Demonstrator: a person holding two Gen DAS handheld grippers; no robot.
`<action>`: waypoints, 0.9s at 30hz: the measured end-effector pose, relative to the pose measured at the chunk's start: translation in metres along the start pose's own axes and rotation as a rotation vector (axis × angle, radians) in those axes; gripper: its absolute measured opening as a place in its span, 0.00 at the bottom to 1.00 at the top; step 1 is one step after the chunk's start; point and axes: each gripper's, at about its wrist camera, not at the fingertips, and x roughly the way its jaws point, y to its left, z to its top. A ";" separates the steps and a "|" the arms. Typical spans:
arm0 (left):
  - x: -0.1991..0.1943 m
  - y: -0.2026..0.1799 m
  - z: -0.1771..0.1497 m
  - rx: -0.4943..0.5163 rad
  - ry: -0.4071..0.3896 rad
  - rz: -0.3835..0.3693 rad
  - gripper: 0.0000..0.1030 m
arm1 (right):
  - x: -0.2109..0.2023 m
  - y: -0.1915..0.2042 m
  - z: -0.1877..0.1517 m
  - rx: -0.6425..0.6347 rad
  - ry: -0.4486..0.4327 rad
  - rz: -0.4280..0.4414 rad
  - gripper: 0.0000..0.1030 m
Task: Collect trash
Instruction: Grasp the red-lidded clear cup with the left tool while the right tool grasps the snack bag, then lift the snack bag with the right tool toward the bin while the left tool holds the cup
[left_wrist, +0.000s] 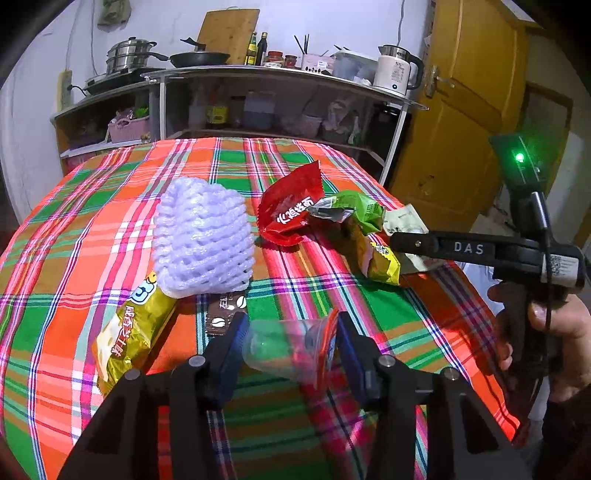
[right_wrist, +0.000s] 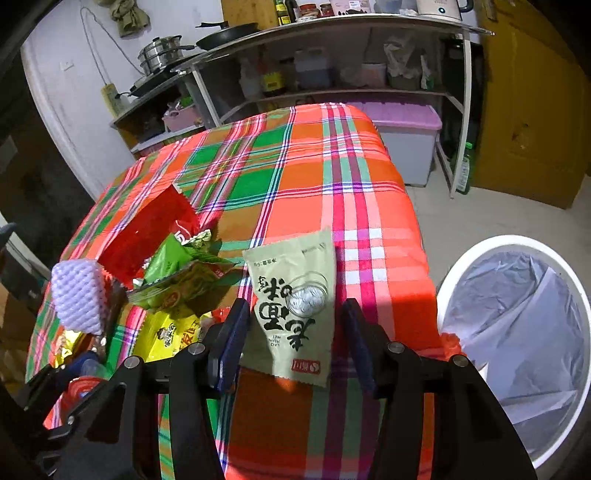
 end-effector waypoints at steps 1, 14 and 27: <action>0.000 0.000 0.000 -0.001 -0.001 0.000 0.47 | 0.001 0.000 0.000 -0.002 0.000 -0.005 0.51; -0.005 -0.002 -0.001 0.007 -0.015 0.007 0.46 | -0.005 -0.006 -0.002 -0.015 -0.022 -0.015 0.25; -0.023 -0.012 -0.002 0.007 -0.045 -0.002 0.46 | -0.044 -0.011 -0.017 -0.025 -0.075 0.050 0.24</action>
